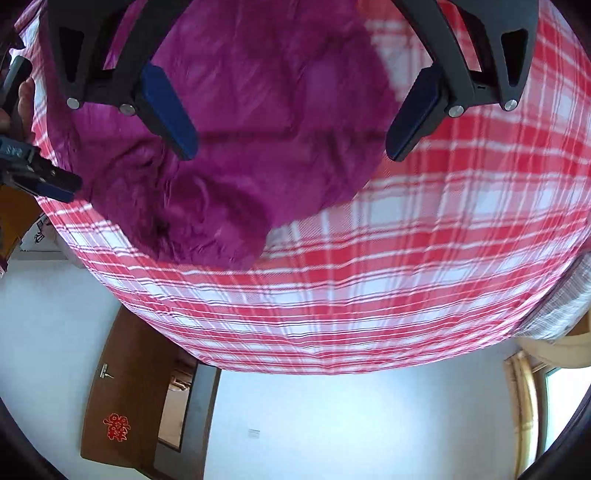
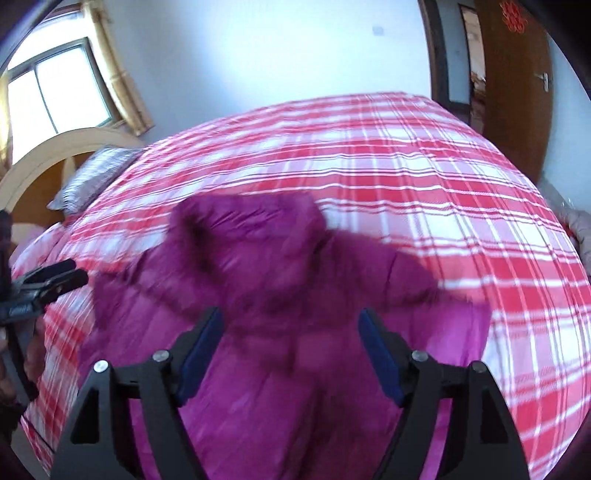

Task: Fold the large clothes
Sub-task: 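Close both tools on the jacket hem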

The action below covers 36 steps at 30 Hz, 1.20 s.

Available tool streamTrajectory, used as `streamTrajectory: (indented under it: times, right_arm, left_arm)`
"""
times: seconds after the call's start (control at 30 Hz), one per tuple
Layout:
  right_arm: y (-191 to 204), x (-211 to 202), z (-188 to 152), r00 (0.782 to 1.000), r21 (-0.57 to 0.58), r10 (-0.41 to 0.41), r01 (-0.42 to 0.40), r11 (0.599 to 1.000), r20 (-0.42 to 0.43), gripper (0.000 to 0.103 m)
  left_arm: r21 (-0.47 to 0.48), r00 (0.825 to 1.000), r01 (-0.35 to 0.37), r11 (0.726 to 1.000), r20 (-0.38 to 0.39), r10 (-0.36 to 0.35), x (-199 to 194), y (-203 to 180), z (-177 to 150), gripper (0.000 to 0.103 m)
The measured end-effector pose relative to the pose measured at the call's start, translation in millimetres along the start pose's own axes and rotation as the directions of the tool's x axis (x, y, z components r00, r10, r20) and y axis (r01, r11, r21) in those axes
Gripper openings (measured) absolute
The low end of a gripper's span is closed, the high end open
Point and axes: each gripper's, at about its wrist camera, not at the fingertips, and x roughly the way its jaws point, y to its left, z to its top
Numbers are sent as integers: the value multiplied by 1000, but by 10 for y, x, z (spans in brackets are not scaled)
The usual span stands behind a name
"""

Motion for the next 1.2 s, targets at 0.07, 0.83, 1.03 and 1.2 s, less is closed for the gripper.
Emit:
streamTrajectory:
  times: [0.07, 0.83, 1.03, 1.2]
  right_arm:
    - [-83, 118, 196, 1000, 17, 1, 0, 1000, -20, 78]
    - [36, 661, 498, 984, -263, -168, 148, 953, -54, 12]
    - [111, 475, 291, 979, -353, -202, 186, 917, -7, 11]
    - [108, 517, -7, 968, -432, -244, 198, 880, -52, 11]
  left_arm:
    - [-19, 1000, 10, 1000, -11, -10, 170, -50, 166, 102]
    - [251, 999, -53, 967, 3, 54, 878, -405, 480, 16]
    - [383, 998, -31, 923, 58, 9, 533, -501, 227, 13]
    - [531, 998, -61, 845, 35, 50, 530, -589, -183, 13]
